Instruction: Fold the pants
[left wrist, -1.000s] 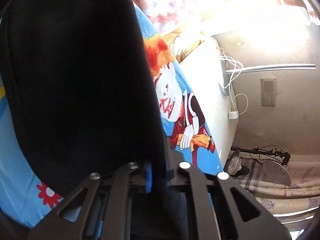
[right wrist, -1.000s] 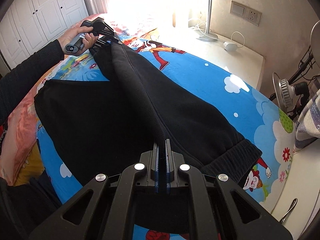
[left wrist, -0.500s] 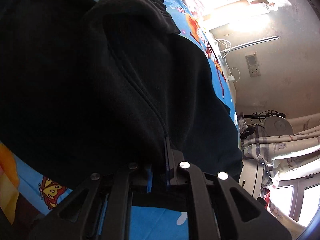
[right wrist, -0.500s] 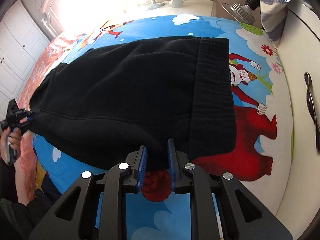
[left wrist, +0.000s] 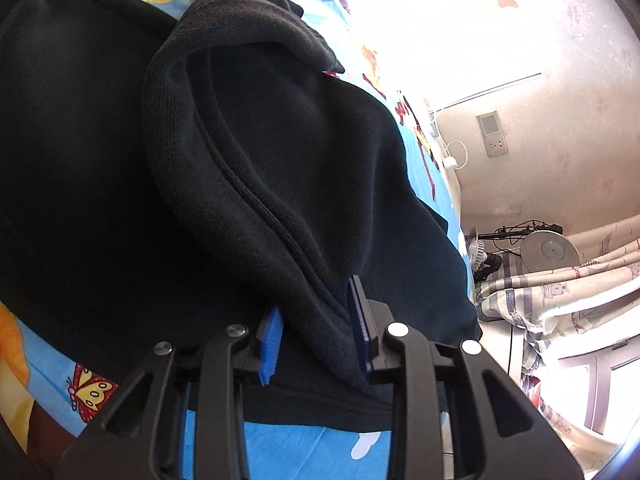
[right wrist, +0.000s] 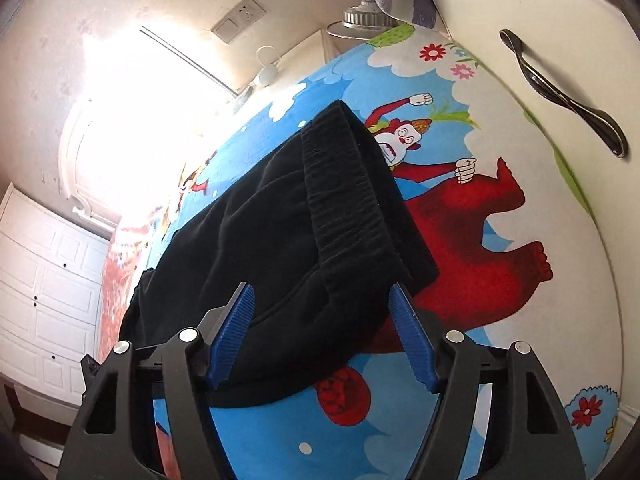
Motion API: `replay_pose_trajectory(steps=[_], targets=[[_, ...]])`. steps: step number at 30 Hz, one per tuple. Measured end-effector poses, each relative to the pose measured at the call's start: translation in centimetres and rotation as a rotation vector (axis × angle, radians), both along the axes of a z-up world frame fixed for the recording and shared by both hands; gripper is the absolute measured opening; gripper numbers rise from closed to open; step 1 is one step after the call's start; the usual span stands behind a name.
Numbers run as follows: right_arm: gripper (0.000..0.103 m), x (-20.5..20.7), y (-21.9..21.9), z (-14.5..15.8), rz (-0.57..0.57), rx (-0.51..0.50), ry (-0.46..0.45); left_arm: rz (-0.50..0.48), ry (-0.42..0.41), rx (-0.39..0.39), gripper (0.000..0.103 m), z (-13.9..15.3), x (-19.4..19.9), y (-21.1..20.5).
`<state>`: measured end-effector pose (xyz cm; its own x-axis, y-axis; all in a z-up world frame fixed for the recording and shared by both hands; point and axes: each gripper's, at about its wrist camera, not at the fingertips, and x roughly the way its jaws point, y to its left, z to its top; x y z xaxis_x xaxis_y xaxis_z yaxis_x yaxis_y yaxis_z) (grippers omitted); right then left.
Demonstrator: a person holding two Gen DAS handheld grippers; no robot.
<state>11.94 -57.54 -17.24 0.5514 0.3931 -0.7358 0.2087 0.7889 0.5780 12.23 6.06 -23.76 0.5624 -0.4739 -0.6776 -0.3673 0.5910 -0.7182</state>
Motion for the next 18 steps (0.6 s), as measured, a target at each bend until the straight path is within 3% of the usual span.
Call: replay_pose_trajectory(steps=[2,3,5,10,12,18], targets=[[0.054,0.6,0.1,-0.3,-0.011,-0.015,0.003,0.002,0.016,-0.005,0.029,-0.7,1.0,0.0],[0.031,0.7,0.1,-0.2,-0.02,-0.048,0.004,0.001,0.027,-0.003,0.018,-1.1,1.4,0.1],[0.022,0.9,0.0,0.1,-0.022,-0.056,0.001,-0.003,0.03,0.0,0.013,-1.3,1.4,0.5],[0.016,-1.4,0.6,3.9,0.007,-0.139,-0.073,0.002,-0.036,0.022,0.007,3.5,-1.9,0.6],[0.016,-2.1,0.3,4.0,-0.006,-0.154,-0.075,-0.013,-0.051,0.054,0.007,4.5,-3.2,0.3],[0.016,-1.4,0.0,0.0,-0.007,-0.174,0.014,-0.026,0.054,0.036,0.007,0.4,-3.0,0.4]])
